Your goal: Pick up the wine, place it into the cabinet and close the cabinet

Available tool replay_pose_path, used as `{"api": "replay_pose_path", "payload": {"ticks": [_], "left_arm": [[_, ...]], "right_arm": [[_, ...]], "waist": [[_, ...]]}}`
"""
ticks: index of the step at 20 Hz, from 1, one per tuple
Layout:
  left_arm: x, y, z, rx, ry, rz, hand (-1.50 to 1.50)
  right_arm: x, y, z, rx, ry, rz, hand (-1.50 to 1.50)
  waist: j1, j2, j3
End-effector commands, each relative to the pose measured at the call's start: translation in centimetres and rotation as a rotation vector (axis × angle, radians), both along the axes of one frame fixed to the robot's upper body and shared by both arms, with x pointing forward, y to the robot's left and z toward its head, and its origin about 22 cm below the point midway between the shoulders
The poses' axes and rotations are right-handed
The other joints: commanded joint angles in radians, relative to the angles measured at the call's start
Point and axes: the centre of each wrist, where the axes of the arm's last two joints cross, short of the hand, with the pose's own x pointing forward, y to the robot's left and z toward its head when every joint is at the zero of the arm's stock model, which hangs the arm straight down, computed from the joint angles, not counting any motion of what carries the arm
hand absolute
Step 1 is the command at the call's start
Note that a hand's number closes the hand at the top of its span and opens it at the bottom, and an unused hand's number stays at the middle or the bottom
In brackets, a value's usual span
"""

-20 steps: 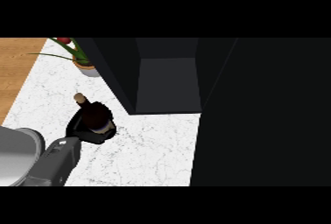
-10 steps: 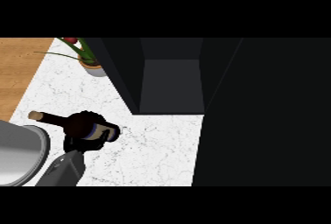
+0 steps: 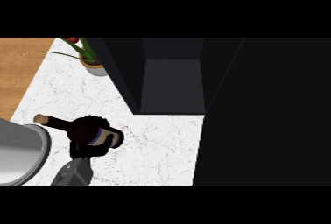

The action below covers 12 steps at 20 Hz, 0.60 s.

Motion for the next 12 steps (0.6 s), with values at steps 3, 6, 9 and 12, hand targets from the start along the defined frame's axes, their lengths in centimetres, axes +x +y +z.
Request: {"api": "replay_pose_path", "payload": {"ticks": [3, 6, 9, 12], "left_arm": [[0.4, -2.3, 2.7, 0.005, -0.063, -0.083, 1.5], [-1.8, -4.3, 2.6, -0.015, -0.049, -0.123, 1.5], [-2.2, -6.7, 5.0, -0.022, -0.031, -0.172, 1.5], [-1.9, -10.0, 5.7, -0.032, -0.01, -0.141, 1.5]], "right_arm": [[-0.5, 0.2, 0.0, 0.039, -0.02, 0.036, -1.5], [-1.1, 0.8, 0.2, 0.031, -0.016, 0.037, -1.5], [-1.2, -0.4, -0.1, 0.026, -0.005, 0.046, -1.5], [-0.6, -0.1, 1.2, 0.043, -0.024, 0.048, -1.5]], "waist": [[0.002, 0.001, -0.001], [-0.001, 0.002, -0.001], [0.001, -0.001, 0.0], [-0.006, 0.004, -0.002]]}}
